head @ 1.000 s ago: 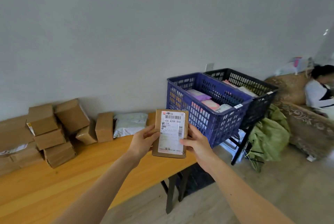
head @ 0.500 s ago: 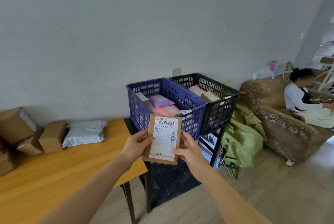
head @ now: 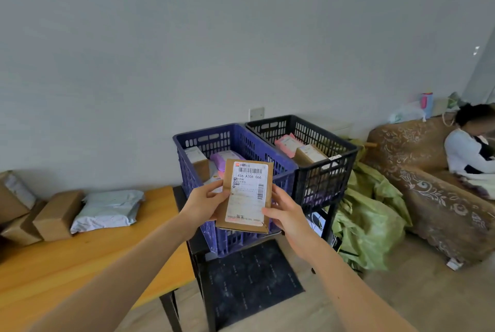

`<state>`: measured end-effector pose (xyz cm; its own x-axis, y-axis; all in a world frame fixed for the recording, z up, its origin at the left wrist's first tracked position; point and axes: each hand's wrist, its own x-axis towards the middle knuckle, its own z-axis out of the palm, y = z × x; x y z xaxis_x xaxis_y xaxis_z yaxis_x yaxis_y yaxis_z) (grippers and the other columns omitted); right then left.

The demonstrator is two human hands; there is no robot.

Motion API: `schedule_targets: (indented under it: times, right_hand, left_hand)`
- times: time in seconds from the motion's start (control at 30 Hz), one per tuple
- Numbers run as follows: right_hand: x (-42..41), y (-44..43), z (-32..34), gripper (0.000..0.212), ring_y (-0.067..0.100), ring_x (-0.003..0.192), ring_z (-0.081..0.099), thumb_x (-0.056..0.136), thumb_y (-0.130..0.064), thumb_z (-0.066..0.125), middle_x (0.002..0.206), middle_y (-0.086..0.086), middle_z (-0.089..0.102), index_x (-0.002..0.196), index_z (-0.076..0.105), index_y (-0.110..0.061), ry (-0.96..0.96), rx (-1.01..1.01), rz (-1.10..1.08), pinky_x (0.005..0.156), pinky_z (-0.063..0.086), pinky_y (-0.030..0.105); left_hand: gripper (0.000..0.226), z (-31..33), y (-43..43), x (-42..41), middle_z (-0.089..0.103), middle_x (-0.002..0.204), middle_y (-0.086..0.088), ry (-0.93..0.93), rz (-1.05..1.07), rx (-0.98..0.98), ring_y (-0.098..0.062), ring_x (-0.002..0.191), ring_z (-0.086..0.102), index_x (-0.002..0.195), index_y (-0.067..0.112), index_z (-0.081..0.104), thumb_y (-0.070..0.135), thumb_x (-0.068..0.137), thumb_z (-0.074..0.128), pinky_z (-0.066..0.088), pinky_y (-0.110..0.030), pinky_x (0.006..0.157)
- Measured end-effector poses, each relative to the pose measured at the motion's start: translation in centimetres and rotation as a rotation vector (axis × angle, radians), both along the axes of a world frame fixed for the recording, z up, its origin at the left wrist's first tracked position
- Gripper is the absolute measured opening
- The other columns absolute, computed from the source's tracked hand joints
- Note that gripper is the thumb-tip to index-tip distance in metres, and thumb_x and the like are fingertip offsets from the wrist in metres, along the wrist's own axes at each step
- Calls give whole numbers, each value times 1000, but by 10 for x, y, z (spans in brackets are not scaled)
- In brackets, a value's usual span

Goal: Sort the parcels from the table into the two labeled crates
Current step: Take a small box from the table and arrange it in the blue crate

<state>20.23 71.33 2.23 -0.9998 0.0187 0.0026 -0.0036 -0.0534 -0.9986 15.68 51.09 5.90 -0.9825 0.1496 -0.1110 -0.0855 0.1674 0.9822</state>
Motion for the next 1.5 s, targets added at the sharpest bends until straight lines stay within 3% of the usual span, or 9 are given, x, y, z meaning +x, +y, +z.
schedule_targets:
  times: [0.23, 0.5, 0.67, 0.8, 0.97, 1.03, 1.2, 1.37, 1.5]
  right_hand:
    - [-79, 19, 14, 53, 9, 111, 63, 91, -3, 58, 124, -15, 65, 124, 54, -45, 25, 18, 35, 87, 48, 29]
    - [-185, 19, 20, 54, 1, 103, 65, 90, -3, 58, 116, -19, 68, 132, 50, -37, -50, 67, 112, 75, 48, 18]
    - [-236, 13, 5, 56, 7, 109, 62, 90, -6, 60, 113, -21, 68, 135, 49, -38, -109, 88, 170, 76, 47, 23]
    - [-269, 13, -8, 55, 16, 115, 60, 90, -6, 61, 126, -11, 63, 131, 51, -40, -181, 96, 201, 86, 51, 38]
    - [-306, 9, -22, 47, 18, 119, 57, 90, -3, 61, 128, -8, 62, 112, 58, -44, -250, 93, 245, 94, 51, 46]
    - [-324, 9, -28, 45, 18, 119, 57, 90, -4, 61, 126, -11, 62, 118, 59, -39, -273, 102, 282, 98, 48, 52]
    - [-365, 9, -40, 45, 11, 110, 60, 89, -2, 61, 114, -16, 66, 111, 60, -42, -304, 122, 368, 96, 48, 43]
    - [-395, 5, -62, 44, 14, 106, 63, 88, -6, 65, 116, -10, 67, 120, 59, -34, -405, 147, 465, 79, 50, 33]
    - [-407, 0, -80, 42, 20, 106, 64, 88, -7, 65, 112, -12, 69, 120, 59, -33, -488, 138, 539, 90, 52, 44]
  left_hand:
    - [25, 8, 16, -71, 72, 100, 4, 32, 8, 28, -13, 85, 70, 120, 37, 57, 25, 97, 56, 57, -25, 60]
    - [32, 5, 15, -160, 71, 108, -1, -13, 52, 38, -16, 91, 71, 129, 24, 57, 23, 97, 56, 60, -30, 71]
    - [28, -4, 12, -204, 70, 108, -3, -62, 73, -5, -17, 91, 70, 126, 22, 58, 17, 99, 51, 61, -29, 68]
    - [30, -14, 11, -229, 68, 110, -5, -100, 58, -98, -20, 95, 68, 124, 22, 56, 8, 100, 45, 59, -27, 65]
    - [31, -33, 9, -256, 68, 110, -6, -150, 81, -159, -25, 98, 67, 122, 20, 58, 6, 101, 40, 58, -39, 81]
    - [31, -39, 9, -267, 69, 108, -4, -182, 106, -162, -22, 95, 67, 120, 21, 57, 6, 101, 39, 58, -36, 76]
    - [26, -54, 15, -293, 69, 95, -1, -273, 245, -143, -19, 83, 68, 111, 21, 58, 6, 99, 41, 56, -30, 62]
    - [22, -66, 18, -310, 68, 105, -14, -423, 290, -245, -32, 91, 68, 113, 2, 57, 6, 98, 41, 58, -48, 78]
    - [25, -77, 12, -314, 68, 106, -14, -504, 298, -285, -33, 93, 66, 113, 3, 58, 5, 98, 38, 56, -42, 67]
